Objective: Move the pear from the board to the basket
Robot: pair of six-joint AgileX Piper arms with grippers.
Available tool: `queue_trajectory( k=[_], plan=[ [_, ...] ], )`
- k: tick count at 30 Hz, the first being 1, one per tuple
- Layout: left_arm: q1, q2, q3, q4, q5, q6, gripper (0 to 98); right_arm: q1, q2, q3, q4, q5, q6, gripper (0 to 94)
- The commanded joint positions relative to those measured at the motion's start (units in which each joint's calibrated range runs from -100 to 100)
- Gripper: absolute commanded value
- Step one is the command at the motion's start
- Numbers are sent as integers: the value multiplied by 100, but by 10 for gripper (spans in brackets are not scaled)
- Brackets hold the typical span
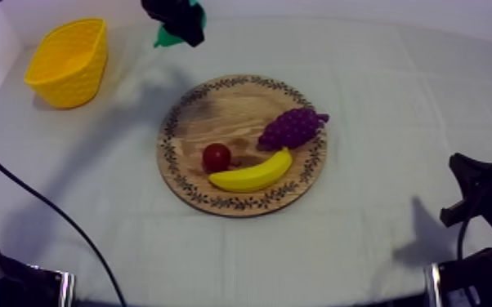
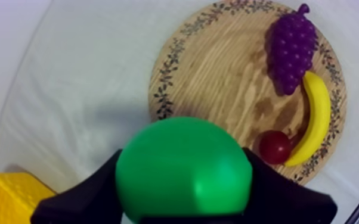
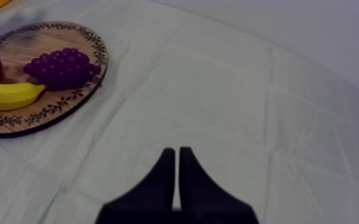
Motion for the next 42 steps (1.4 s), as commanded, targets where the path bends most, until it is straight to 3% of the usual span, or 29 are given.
queue_trajectory(
  k=[1,10,21,30,42],
  plan=[
    [-97,-52,-10,10,-9,80,479,-1,-4,-5,-1,4,-2,4],
    [-620,-229,-61,128,-9,349,484,-1,-4,-5,-1,4,-2,4],
    [-1518,-450,89,133,-53,582,468,-1,-4,-5,-1,4,-2,4],
    [-2173,-445,124,136,-125,600,451,-1,-4,-5,-1,4,-2,4],
    [-2574,-398,-19,156,-138,597,441,-1,-4,-5,-1,4,-2,4]
  ],
)
